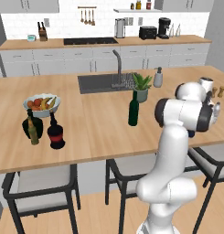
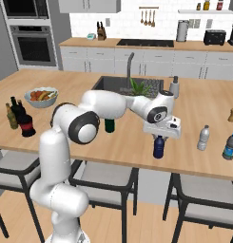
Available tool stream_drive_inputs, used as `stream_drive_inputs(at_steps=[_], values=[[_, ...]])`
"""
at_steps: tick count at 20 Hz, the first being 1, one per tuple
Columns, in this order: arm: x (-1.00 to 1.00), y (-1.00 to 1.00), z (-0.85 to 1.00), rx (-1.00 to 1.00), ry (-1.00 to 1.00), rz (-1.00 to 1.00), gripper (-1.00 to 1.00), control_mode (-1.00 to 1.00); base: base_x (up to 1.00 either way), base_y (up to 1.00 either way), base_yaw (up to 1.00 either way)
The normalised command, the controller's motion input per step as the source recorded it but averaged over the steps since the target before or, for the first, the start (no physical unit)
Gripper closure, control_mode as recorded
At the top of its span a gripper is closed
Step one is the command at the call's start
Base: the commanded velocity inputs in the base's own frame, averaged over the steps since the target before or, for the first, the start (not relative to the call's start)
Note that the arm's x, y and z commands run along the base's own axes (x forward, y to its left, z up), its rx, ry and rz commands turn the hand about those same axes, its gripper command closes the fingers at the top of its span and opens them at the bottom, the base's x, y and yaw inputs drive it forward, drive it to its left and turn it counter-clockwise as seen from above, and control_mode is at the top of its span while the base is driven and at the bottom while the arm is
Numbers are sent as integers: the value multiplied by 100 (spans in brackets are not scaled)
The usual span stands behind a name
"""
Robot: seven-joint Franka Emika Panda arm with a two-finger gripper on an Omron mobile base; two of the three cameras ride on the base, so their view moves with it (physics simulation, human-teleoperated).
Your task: Move the plastic bottles in the middle to the plastics group, and the glass bottles in the middle to the glass group.
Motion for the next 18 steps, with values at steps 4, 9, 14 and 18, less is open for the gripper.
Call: stream_drive_inputs(at_steps=[4, 9, 14, 18], values=[[0, -37, 0, 0, 0, -5, 100, -100, 0, 0, 0], [2, -36, 0, 0, 0, -17, 100, -100, 0, 0, 0], [6, -40, 0, 0, 2, -34, 100, -100, 0, 0, 0], [20, -22, 0, 0, 0, -30, 100, -100, 0, 0, 0]])
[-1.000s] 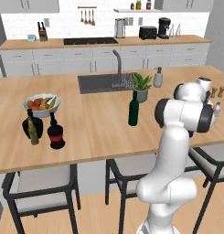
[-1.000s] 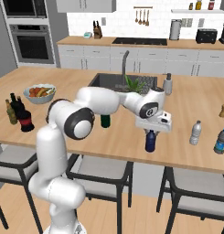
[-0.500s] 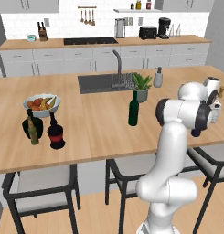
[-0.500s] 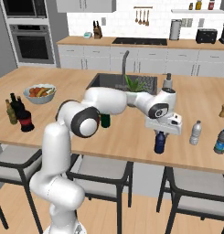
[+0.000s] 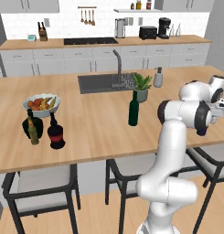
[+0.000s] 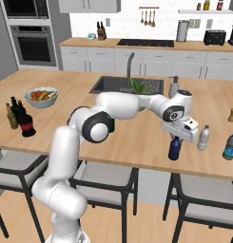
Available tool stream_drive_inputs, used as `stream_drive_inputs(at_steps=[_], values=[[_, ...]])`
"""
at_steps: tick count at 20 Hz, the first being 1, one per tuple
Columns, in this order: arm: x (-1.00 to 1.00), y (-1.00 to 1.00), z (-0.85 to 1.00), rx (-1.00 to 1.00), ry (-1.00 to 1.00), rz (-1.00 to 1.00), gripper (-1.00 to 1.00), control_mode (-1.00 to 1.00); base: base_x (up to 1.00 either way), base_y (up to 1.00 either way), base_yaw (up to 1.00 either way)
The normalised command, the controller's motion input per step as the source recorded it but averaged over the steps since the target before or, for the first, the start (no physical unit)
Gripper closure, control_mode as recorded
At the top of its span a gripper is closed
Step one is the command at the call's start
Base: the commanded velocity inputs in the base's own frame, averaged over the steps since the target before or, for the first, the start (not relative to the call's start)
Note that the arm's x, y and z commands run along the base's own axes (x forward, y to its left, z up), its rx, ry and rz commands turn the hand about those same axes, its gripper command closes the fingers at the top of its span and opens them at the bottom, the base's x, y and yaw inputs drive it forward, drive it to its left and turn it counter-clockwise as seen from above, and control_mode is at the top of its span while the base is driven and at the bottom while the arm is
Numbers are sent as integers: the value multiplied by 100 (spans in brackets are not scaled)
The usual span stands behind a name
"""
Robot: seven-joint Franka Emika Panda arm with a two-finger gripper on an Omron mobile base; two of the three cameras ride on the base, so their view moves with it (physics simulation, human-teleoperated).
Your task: Move the plastic bottles in the middle to the plastics group, and the glass bottles in the middle to the glass group.
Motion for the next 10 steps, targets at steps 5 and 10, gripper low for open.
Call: stream_drive_inputs(at_steps=[5, 10], values=[[3, -10, -1, -1, -2, -7, 100, -100, 0, 0, 0], [0, -7, -7, -3, 0, -8, 100, -100, 0, 0, 0]])
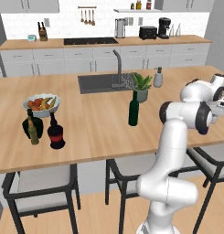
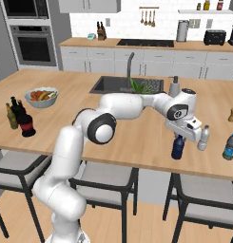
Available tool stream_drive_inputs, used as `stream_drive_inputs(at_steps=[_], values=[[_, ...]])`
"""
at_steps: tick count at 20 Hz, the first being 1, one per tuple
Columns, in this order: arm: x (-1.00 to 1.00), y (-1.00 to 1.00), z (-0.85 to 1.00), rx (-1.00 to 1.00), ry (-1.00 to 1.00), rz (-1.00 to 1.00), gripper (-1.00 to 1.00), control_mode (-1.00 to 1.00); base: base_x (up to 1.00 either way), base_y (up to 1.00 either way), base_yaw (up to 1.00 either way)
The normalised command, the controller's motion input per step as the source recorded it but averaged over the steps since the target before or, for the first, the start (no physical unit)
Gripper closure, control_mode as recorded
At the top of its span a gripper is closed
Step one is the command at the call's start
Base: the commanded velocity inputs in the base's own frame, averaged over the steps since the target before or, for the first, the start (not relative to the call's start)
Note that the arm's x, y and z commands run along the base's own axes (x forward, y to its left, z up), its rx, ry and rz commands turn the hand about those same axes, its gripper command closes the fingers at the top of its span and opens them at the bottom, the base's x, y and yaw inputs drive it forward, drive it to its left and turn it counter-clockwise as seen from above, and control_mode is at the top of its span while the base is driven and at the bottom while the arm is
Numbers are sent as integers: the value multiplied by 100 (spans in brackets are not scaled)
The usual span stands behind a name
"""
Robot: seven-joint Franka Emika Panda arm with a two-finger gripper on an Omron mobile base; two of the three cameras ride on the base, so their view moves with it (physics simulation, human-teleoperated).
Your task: Move the plastic bottles in the middle to the plastics group, and the glass bottles in the middle to the glass group.
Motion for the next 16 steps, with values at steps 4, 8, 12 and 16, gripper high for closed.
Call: stream_drive_inputs(at_steps=[4, 8, 12, 16], values=[[0, 1, -31, -5, 0, -8, 100, -100, 0, 0, 0], [0, 1, -34, -6, 0, -8, 100, -100, 0, 0, 0], [0, 0, -30, -4, 0, -6, -100, -100, 0, 0, 0], [0, 0, 1, 0, -1, -4, -100, -100, 0, 0, 0]])
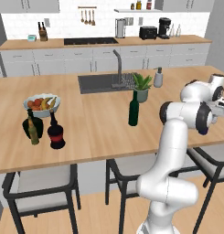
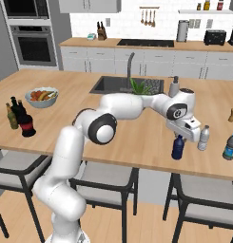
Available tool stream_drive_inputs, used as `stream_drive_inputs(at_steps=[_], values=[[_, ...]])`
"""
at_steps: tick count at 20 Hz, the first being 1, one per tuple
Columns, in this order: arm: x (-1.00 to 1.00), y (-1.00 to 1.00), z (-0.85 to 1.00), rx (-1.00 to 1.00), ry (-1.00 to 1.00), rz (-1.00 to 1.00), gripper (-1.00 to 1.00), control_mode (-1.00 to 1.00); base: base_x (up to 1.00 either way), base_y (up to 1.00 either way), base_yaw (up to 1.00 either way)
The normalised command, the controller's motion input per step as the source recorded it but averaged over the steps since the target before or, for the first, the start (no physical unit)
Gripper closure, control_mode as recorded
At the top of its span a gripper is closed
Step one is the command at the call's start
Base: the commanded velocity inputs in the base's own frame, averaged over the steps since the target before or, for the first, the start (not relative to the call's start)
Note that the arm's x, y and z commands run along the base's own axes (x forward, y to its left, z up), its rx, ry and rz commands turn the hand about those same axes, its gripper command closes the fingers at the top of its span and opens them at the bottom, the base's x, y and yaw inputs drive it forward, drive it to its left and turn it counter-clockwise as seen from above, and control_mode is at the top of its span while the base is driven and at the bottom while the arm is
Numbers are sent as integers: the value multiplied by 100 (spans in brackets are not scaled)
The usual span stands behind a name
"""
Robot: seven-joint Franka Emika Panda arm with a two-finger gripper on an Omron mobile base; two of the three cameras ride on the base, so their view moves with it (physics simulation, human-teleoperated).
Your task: Move the plastic bottles in the middle to the plastics group, and the glass bottles in the middle to the glass group.
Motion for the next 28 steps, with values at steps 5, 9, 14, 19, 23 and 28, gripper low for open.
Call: stream_drive_inputs(at_steps=[5, 9, 14, 19, 23, 28], values=[[-9, 4, 36, 0, -4, -1, -100, -100, 0, 0, 0], [-19, 23, 50, -1, -3, 0, -100, -100, 0, 0, 0], [-38, 91, 17, -6, -1, 7, -100, -100, 0, 0, 0], [-18, 100, 8, -3, -1, 10, -100, -100, 0, 0, 0], [7, 97, 19, 0, 0, 9, -100, -100, 0, 0, 0], [0, 70, 5, 1, 0, 19, -100, -100, 0, 0, 0]])
